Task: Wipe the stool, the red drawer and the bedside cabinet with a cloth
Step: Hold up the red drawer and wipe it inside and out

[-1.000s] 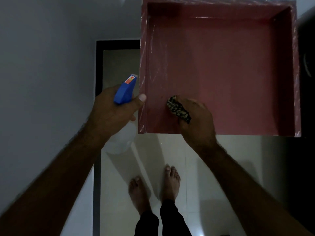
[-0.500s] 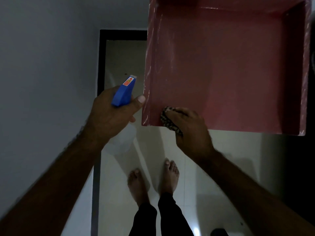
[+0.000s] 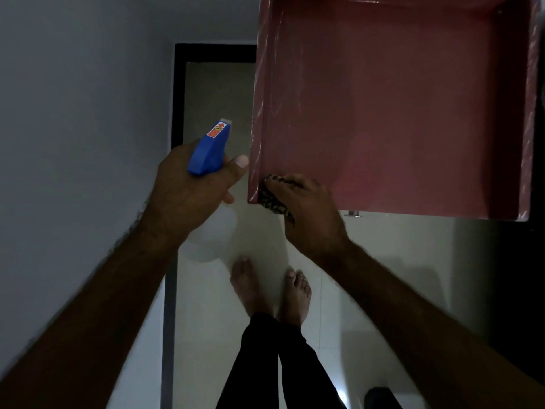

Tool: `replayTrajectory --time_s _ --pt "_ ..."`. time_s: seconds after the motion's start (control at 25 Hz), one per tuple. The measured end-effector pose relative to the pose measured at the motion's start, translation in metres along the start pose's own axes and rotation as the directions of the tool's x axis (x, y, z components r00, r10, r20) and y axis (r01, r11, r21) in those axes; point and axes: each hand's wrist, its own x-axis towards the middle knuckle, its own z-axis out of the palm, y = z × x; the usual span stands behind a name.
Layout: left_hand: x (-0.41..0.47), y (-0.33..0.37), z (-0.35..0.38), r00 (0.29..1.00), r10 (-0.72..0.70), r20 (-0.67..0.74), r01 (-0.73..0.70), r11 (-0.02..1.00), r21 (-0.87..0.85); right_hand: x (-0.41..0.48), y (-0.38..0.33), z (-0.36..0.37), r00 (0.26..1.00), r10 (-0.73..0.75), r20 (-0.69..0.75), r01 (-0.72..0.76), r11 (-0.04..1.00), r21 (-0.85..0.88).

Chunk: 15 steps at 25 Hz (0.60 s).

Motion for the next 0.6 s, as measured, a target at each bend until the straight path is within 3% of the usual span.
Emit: replayTrajectory --time_s 0.2,0.28,0.44,0.52,0.6 --pt "0.002 0.001 -0.005 0.999 -0.028 0.037 0.026 0.999 0.041 0.014 0.016 -0.023 0.940 0.312 -0.141 -0.313 0.950 0.010" --pt "0.005 0.002 -0.008 0.999 -0.029 0.045 0.027 0.999 0.046 0.019 0.001 -0.016 0.940 0.333 -0.075 -0.332 0.943 0.022" --pt "0.011 0.005 -0.008 0.998 -0.012 0.060 0.010 0.999 0.039 0.019 -0.013 -0.010 0.980 0.196 0.010 -0.196 0.980 0.024" --pt "0.014 0.006 -0.007 0.998 -0.009 0.065 0.006 0.999 0.051 0.024 -0.003 -0.022 0.965 0.263 -0.010 -0.263 0.965 0.008" --pt "0.018 0.007 -0.007 0.997 -0.002 0.074 -0.002 0.998 0.062 0.028 0.011 -0.033 0.916 0.383 -0.121 -0.381 0.924 0.041"
